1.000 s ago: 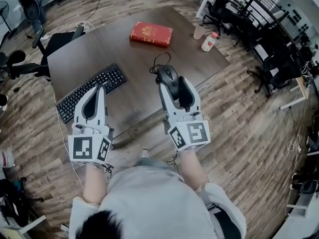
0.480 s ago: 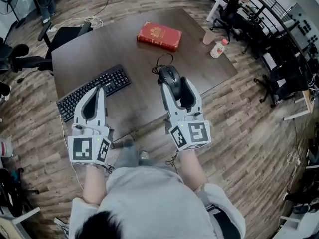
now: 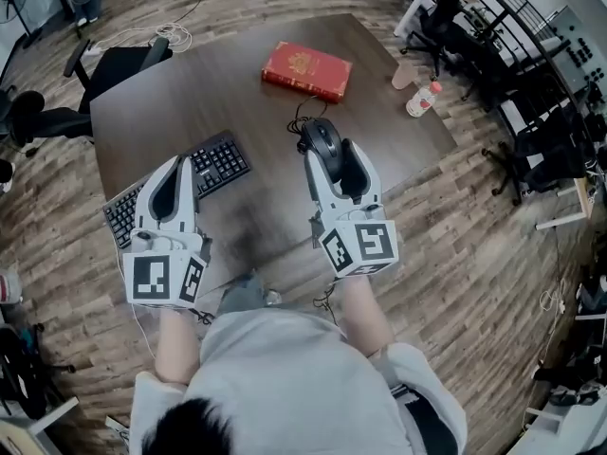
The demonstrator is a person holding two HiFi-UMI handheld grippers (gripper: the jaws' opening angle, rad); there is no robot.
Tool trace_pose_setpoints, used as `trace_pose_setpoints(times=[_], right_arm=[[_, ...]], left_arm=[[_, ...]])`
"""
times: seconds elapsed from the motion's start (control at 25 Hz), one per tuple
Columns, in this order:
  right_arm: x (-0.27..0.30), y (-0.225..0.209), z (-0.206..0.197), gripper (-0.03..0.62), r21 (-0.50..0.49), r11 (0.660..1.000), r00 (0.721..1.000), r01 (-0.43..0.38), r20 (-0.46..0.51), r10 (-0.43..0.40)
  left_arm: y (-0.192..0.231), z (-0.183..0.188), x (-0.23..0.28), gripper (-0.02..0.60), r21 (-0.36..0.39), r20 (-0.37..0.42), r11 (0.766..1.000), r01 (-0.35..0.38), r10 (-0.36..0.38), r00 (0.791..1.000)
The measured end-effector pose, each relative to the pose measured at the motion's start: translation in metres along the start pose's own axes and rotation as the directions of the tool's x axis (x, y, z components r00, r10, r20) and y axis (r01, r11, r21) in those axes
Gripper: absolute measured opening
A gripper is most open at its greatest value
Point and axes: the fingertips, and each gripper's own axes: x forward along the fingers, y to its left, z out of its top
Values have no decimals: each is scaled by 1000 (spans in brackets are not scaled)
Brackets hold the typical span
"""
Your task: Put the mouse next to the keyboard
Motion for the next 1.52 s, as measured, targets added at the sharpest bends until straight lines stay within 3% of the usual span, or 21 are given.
trace_pose_setpoints(times=[0.76,1.52], right_arm=[[112,-39,-99,249,52,997,978,63,-204,-51],[165,-41,-228,249,34,997,885,76,-463,-51]], left_arm=[[60,-51,83,9,-47,-102,999,-6,1,995],[107,-101,108,9,-98,-193,993,-59,39,980]])
